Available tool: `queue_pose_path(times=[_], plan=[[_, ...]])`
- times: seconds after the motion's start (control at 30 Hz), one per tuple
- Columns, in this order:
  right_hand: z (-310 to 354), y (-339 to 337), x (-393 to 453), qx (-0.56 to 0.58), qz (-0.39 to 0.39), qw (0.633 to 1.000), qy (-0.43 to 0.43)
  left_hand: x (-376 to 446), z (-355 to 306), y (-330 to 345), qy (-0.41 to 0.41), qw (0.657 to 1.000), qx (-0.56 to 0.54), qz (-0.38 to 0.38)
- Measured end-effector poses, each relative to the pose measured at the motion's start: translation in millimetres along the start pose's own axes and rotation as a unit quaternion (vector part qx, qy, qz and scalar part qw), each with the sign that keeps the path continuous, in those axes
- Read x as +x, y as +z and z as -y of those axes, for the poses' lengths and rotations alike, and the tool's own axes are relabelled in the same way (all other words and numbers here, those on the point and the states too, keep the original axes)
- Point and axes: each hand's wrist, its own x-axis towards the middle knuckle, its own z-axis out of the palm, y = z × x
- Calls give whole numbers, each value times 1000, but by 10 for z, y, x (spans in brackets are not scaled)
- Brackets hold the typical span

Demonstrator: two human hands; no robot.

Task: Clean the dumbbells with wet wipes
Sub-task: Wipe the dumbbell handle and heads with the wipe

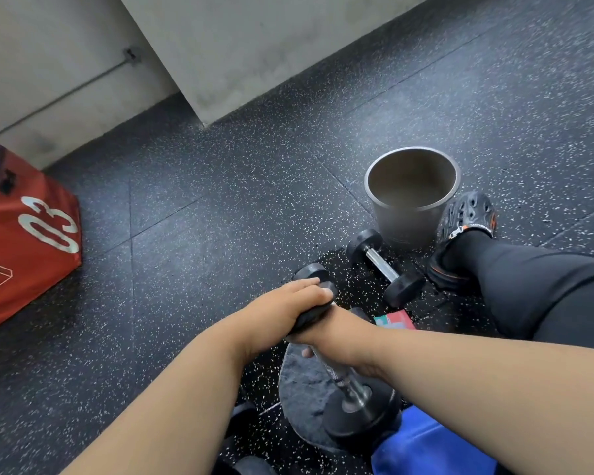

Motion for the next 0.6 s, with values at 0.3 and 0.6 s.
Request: queue_pose_path(times=[0.3,0.6], plan=[[19,-198,50,162,181,964,110,-59,-43,18,6,1000,24,1],[-33,-387,77,239,200,943,115,-68,83,-64,-28,997,-72,-9]])
